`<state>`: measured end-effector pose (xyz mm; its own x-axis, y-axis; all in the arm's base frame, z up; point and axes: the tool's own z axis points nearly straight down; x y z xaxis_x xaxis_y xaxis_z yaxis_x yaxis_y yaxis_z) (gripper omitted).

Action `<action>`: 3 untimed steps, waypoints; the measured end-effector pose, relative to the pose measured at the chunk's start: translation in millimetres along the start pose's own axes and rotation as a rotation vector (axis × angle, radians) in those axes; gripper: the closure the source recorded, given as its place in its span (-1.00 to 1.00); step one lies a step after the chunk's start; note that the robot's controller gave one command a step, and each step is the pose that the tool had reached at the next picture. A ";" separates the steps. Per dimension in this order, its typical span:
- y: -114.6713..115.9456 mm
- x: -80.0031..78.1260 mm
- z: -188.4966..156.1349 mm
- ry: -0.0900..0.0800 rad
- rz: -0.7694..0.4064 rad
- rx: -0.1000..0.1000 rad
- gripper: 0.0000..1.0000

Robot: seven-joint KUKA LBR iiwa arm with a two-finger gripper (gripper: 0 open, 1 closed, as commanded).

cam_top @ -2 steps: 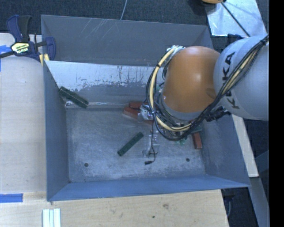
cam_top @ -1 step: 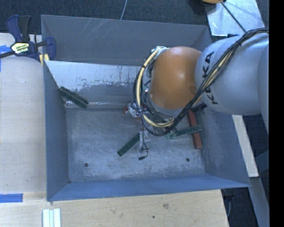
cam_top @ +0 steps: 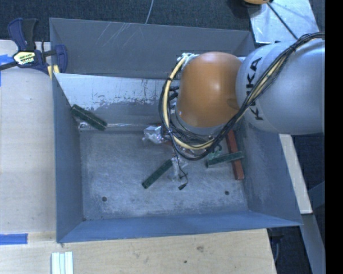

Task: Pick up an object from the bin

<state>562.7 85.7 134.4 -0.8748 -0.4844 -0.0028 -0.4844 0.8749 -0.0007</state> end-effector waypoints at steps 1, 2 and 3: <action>-1.6 -11.4 -2.0 -0.002 0.102 0.000 -1.00; -3.7 -15.0 38.5 -0.001 -0.233 0.001 -1.00; -3.4 -16.0 63.0 0.000 -0.153 -0.001 1.00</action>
Offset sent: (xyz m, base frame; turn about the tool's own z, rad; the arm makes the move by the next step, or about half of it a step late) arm 0.0163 0.0035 -0.0644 -0.3586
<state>578.6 90.5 71.5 -0.7911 -0.6117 -0.0028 -0.6117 0.7911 0.0003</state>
